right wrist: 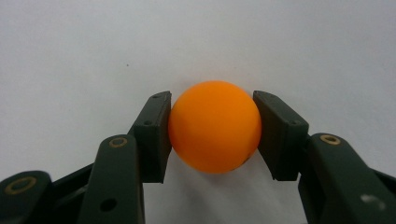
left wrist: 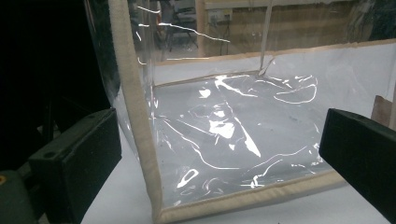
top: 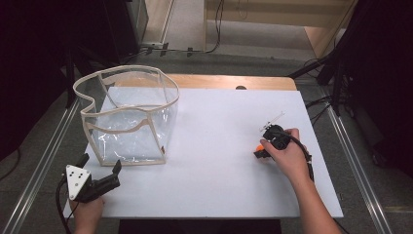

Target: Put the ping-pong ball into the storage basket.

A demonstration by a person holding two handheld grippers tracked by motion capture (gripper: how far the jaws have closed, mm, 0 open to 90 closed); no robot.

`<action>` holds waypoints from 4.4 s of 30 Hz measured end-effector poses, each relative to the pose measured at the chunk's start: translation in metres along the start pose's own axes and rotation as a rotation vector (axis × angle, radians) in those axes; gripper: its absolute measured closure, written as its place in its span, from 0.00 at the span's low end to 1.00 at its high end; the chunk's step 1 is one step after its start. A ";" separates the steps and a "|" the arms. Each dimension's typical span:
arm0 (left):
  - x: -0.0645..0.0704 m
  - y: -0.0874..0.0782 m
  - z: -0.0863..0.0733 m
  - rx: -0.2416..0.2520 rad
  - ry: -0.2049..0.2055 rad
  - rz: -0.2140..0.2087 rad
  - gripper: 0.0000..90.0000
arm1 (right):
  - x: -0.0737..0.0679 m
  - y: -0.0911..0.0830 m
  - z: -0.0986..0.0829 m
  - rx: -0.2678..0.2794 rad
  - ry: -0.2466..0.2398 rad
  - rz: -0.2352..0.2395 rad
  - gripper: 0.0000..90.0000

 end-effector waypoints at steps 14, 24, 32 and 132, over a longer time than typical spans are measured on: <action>0.000 0.000 0.000 0.000 0.000 -0.002 0.00 | -0.006 -0.010 0.011 0.015 -0.037 0.053 0.53; 0.001 0.001 0.000 -0.001 0.011 -0.002 0.00 | -0.013 -0.014 0.022 0.008 -0.061 0.074 0.53; 0.001 0.001 0.000 -0.003 0.014 -0.002 0.00 | -0.019 -0.018 0.032 0.009 -0.086 0.089 0.53; 0.000 0.001 0.000 0.001 0.003 -0.006 0.00 | -0.083 -0.035 0.135 0.015 -0.306 0.185 0.53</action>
Point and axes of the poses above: each handheld gripper's, and its own axes: y roughly forward along the jaws, z roughly out of its top, x roughly to its right, the point moved 2 cm from there along y, roughly forward along the jaws, and after that the axes turned 7 degrees about x, right-handed, at the moved point
